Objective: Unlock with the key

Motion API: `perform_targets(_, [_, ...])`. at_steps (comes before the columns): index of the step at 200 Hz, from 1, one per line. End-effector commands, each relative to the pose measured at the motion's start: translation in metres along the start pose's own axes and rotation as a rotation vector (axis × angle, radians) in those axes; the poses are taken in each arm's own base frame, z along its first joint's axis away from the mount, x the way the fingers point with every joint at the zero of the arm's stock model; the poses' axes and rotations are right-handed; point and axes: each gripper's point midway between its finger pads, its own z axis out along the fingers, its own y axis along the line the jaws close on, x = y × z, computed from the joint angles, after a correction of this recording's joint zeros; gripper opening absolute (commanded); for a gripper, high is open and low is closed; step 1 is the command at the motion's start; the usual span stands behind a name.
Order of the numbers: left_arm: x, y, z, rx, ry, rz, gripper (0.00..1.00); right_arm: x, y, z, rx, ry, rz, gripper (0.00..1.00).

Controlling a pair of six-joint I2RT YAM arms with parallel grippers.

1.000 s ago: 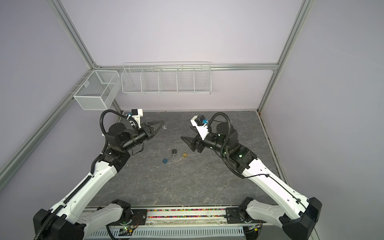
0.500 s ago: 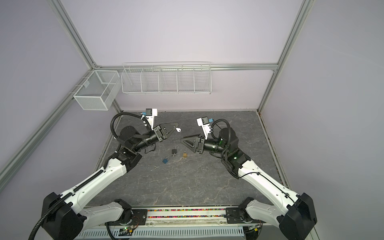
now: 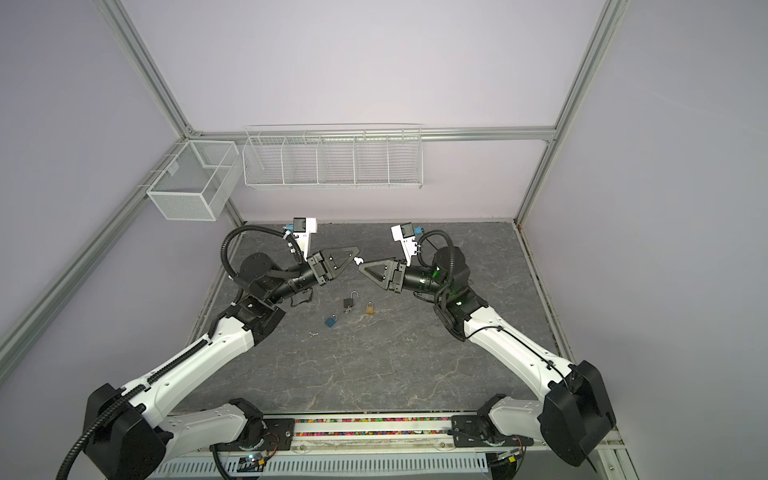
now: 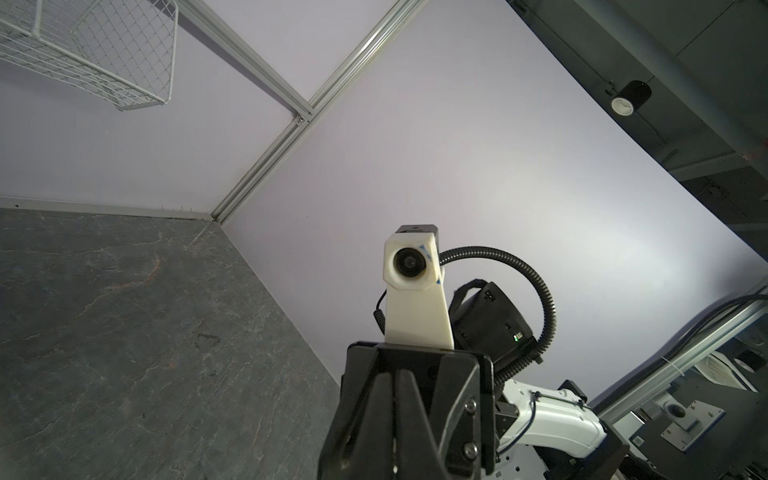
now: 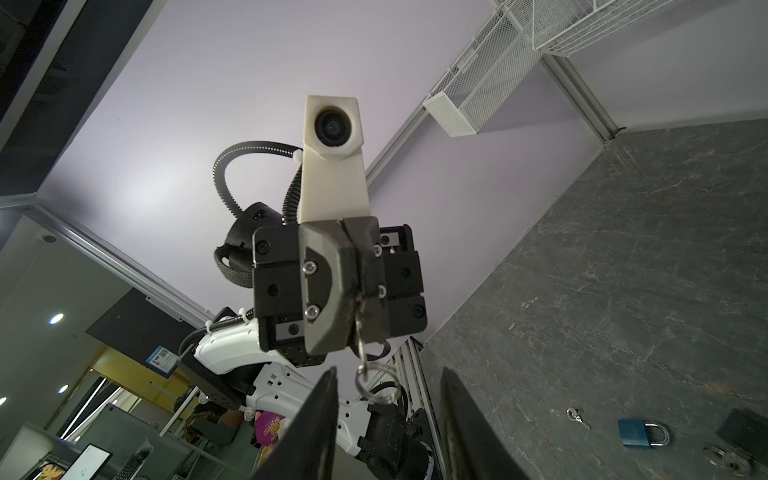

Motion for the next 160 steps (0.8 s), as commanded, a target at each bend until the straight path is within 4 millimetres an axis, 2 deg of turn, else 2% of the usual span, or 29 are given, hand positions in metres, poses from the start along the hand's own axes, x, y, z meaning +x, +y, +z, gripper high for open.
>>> perform_targets(1, [-0.0011,-0.0113,0.0024,0.044,0.008,0.032,0.00,-0.0081,0.0165,0.0014,-0.051,-0.011,-0.037,0.40])
perform_targets(126, [0.0003,-0.0148,0.0020,0.048,0.019,0.033,0.00,-0.0070,0.0142,0.0060,-0.044,0.013,-0.053,0.20])
perform_targets(160, [0.0009,-0.0137,0.0025,0.044,0.023,0.028,0.00,-0.0070,0.0160,0.0074,-0.054,0.020,-0.060,0.17])
